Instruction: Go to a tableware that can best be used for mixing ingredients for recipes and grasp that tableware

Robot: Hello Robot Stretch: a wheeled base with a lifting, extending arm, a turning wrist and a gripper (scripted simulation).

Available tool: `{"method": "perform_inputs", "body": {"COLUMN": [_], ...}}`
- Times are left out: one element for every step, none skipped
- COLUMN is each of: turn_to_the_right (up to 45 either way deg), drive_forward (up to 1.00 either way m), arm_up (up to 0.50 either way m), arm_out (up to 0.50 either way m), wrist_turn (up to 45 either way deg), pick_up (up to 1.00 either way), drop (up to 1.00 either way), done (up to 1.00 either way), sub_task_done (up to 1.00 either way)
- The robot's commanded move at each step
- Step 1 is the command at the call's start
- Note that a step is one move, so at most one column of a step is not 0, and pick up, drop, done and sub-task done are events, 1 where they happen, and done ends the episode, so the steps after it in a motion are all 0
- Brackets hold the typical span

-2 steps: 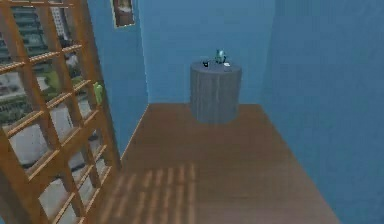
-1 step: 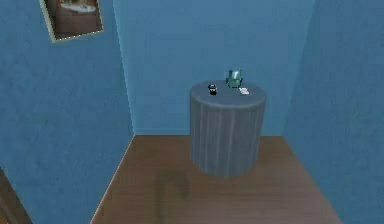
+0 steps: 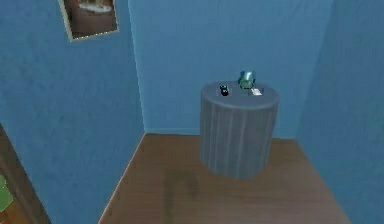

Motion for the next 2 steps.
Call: {"method": "perform_inputs", "body": {"turn_to_the_right": [0.0, -6.0], "drive_forward": [1.0, 0.0], "arm_up": [0.0, 0.0], "arm_out": [0.0, 0.0], "wrist_turn": [0.0, 0.0], "pick_up": [0.0, 0.0], "drop": [0.0, 0.0], "done": [0.0, 0.0], "sub_task_done": [0.0, 0.0]}}
